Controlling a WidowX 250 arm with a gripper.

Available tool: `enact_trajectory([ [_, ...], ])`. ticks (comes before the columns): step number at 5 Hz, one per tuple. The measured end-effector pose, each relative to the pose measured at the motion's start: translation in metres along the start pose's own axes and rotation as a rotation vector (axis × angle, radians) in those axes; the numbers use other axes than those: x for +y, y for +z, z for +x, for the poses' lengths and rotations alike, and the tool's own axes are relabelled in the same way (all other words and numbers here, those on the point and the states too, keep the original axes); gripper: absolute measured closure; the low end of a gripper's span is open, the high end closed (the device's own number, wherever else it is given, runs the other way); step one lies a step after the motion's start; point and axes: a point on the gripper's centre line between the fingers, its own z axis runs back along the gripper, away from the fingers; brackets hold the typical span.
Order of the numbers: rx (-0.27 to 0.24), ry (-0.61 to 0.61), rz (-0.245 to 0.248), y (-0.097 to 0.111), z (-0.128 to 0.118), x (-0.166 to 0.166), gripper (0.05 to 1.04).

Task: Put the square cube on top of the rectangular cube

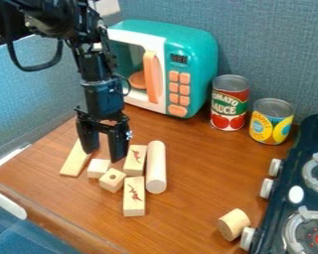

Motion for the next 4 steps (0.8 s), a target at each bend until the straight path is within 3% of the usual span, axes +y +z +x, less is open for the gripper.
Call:
enact_trajectory([
  [1, 0.027, 0.009, -0.011, -0.01, -0.002, 0.001, 0.083],
  [2, 0.008, 0.04, -0.014, -0.017, -0.001, 0.0, 0.083],
  [4, -0.042, 0.332, 0.068, -0.026, 0.0, 0.012, 0.083],
])
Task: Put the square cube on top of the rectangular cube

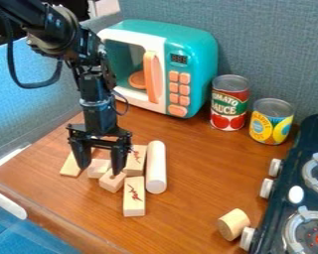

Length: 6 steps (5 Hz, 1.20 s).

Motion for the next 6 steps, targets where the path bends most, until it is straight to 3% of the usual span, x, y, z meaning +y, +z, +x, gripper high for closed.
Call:
enact_trajectory([
  [1, 0.013, 0.096, 0.019, -0.01, 0.005, 0.003, 0.083],
  [3, 0.012, 0.145, -0.025, -0.015, 0.018, 0.007, 0.084],
  [4, 0.031, 0.161, -0.028, -0.02, 0.017, 0.01, 0.083],
  [6, 0.021, 0.188, -0.04, -0.02, 0.02, 0.013, 0.083],
])
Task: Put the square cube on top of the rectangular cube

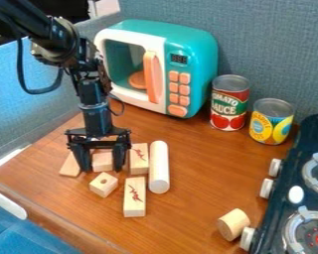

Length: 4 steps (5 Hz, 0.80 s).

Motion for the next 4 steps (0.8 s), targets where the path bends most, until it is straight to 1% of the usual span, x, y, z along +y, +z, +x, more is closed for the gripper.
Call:
enact_trajectory([
  [1, -0.011, -0.006, -0.006, 0.0002, 0.0019, 0.0012, 0.125],
  [2, -0.043, -0.048, -0.01, -0.0003, 0.0056, 0.0043, 0.405],
  [3, -0.072, -0.047, -0.003, 0.001, 0.0035, 0.0051, 0.497],
  [4, -0.036, -0.075, -0.002, 0.0007, -0.0021, 0.0054, 0.497],
])
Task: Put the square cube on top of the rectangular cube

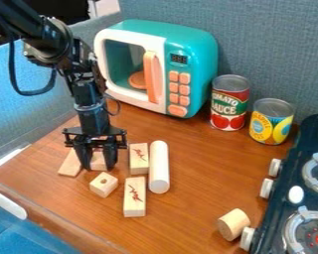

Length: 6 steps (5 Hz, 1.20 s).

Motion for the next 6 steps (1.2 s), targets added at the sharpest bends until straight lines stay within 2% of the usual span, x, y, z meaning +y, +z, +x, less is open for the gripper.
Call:
enact_trajectory([
  [1, 0.023, -0.087, -0.037, 0.008, -0.007, -0.006, 0.497],
  [2, -0.023, -0.221, -0.042, 0.042, -0.015, -0.015, 0.497],
  [3, -0.022, -0.334, -0.018, 0.051, -0.024, -0.032, 0.497],
  [4, -0.012, -0.412, -0.024, 0.049, -0.032, -0.045, 0.497],
  [5, 0.013, -0.581, 0.032, 0.047, -0.049, -0.071, 0.497],
  [6, 0.065, -0.81, 0.119, 0.047, -0.08, -0.089, 0.497],
])
